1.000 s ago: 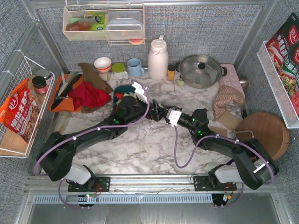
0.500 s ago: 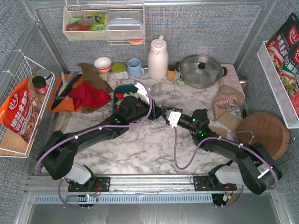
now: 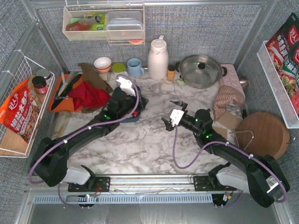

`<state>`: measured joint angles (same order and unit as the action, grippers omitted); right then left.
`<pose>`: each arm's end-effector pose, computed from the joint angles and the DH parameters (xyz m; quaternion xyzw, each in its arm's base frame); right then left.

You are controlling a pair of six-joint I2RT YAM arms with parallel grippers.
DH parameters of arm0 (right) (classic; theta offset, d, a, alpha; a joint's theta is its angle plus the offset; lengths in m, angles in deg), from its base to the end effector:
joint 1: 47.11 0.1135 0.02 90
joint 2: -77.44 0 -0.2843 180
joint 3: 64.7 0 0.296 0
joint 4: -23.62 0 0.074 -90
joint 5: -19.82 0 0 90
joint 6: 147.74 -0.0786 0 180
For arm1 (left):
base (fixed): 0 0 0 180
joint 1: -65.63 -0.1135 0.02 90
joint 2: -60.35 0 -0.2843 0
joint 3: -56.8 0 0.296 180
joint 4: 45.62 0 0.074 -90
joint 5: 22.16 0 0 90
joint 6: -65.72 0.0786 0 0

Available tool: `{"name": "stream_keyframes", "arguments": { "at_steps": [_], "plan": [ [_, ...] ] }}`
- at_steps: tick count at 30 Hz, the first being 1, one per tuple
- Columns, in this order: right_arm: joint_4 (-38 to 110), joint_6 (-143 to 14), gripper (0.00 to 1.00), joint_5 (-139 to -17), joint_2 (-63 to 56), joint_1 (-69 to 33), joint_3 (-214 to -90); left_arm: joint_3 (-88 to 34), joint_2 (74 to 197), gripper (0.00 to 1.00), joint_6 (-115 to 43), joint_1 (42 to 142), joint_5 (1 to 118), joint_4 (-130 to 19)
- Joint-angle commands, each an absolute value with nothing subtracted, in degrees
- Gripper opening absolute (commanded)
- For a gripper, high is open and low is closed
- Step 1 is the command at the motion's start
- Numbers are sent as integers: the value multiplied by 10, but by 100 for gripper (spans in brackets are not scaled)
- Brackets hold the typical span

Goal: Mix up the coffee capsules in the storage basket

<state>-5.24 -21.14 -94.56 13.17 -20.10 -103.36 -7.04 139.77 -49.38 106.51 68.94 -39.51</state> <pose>0.2604 0.1692 0.2499 -0.4842 0.4896 0.0851 0.7201 0.3060 -0.2629 0.2884 0.0986 0.7567 -0.3458 0.5461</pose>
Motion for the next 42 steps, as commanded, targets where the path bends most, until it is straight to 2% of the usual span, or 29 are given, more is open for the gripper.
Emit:
{"name": "stream_keyframes", "arguments": {
  "at_steps": [1,9,14,15,17,18,21,23,27,30,33,37,42],
  "plan": [
    [-19,-224,99,-923,152,-202,-1021,-74,1414,20,-504,999,770,-509],
    [3,-226,99,-920,179,-202,-1005,-89,1509,29,-517,967,833,-591],
    [11,-224,99,-921,181,-203,-1004,-86,1526,32,-523,962,859,-608],
    [12,-224,99,-921,178,-202,-1005,-87,1526,35,-524,962,855,-613],
    [15,-230,99,-919,170,-205,-1010,-89,1522,54,-527,961,844,-614],
    [15,-237,99,-915,164,-205,-1014,-91,1519,60,-528,961,840,-614],
    [14,-280,99,-881,146,-206,-1031,-96,1506,71,-529,961,832,-614],
    [23,-315,99,-846,129,-209,-1050,-98,1492,84,-528,962,822,-613],
    [58,-380,99,-757,73,-223,-1120,-98,1458,98,-528,962,806,-607],
    [68,-461,99,-675,14,-243,-1179,-101,1415,99,-528,963,791,-616],
    [140,-590,99,-562,-61,-275,-1273,-107,1355,99,-519,963,764,-633],
    [211,-676,99,-530,-174,-314,-1400,-112,1271,99,-502,963,750,-670],
    [170,-745,99,-447,-285,-324,-1466,-93,1175,99,-458,963,736,-725]
  ]
}}
